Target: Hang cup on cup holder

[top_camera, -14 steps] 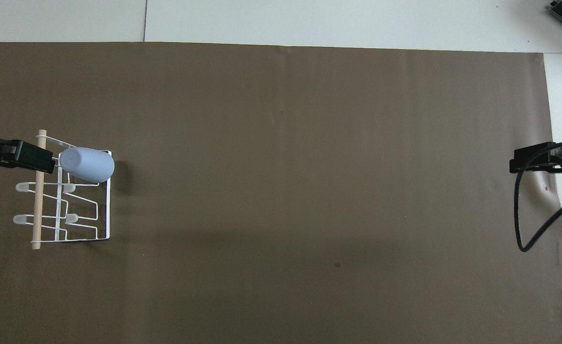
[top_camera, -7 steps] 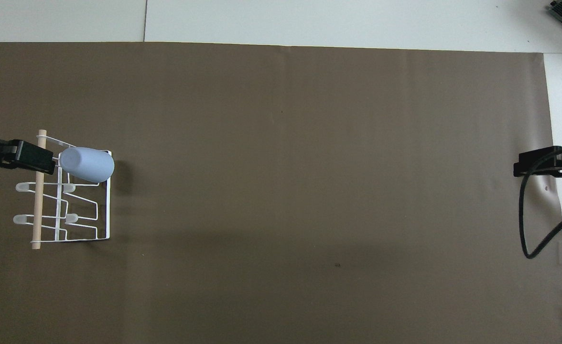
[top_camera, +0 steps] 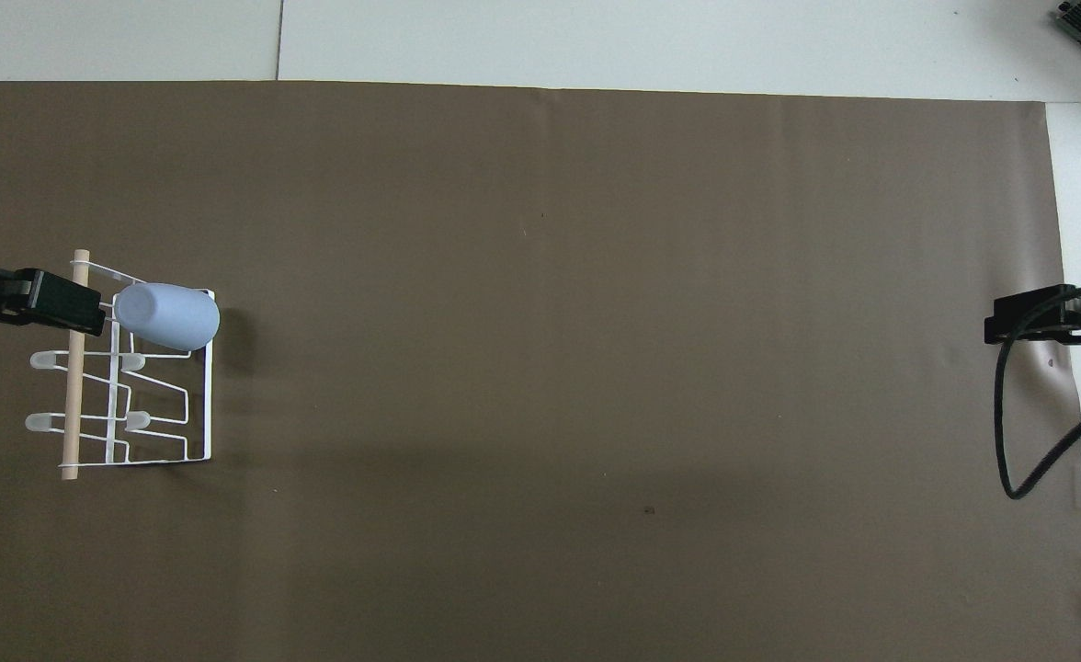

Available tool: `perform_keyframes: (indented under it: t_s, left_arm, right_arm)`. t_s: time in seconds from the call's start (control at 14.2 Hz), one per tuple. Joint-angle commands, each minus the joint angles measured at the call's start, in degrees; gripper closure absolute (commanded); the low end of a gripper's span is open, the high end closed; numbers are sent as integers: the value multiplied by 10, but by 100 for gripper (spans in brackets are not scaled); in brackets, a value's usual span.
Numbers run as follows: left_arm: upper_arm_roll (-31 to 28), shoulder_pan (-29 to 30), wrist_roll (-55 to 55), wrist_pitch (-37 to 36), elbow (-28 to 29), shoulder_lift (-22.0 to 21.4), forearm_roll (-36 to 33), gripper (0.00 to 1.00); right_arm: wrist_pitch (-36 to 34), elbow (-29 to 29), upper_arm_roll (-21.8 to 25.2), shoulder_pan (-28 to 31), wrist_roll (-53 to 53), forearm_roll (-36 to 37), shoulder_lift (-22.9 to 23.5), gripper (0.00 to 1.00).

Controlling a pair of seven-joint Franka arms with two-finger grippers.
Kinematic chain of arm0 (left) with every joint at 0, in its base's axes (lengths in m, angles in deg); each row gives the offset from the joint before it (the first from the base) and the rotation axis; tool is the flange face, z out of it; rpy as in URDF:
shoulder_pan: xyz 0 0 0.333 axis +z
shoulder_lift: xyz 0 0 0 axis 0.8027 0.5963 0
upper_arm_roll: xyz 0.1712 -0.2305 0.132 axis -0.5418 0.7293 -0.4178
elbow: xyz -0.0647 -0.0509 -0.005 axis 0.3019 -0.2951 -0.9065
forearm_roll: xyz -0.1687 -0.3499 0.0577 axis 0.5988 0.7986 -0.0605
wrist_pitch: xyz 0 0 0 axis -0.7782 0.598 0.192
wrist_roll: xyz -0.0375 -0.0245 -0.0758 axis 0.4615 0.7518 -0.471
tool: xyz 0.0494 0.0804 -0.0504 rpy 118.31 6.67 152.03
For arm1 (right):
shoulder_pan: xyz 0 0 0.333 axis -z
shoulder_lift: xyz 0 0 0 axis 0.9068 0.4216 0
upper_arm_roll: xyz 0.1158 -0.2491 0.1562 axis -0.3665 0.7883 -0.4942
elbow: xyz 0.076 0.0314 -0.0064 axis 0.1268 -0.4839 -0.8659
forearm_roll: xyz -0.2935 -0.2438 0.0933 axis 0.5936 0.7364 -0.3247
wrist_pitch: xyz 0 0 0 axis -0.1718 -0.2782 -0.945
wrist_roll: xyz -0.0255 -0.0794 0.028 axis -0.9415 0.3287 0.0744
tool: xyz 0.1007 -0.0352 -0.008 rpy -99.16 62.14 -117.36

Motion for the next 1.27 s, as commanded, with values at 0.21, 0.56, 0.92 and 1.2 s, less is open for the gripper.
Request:
perform_keyframes:
  t_s: [0.21, 0.56, 0.92, 1.2]
  left_arm:
    - [-137, -119, -6, -6, 1, -2, 1, 0]
    - [-140, -109, 1, 0, 2, -1, 1, 0]
    - [39, 59, -2, 2, 1, 0, 1, 0]
    - [38, 53, -4, 1, 1, -3, 1, 0]
  right_arm:
    - [0, -19, -3, 3, -16, -7, -17, 0]
    - [0, -19, -3, 4, -15, -7, -17, 0]
    - [0, -20, -3, 4, -15, -7, -18, 0]
    - [0, -20, -3, 4, -14, -7, -17, 0]
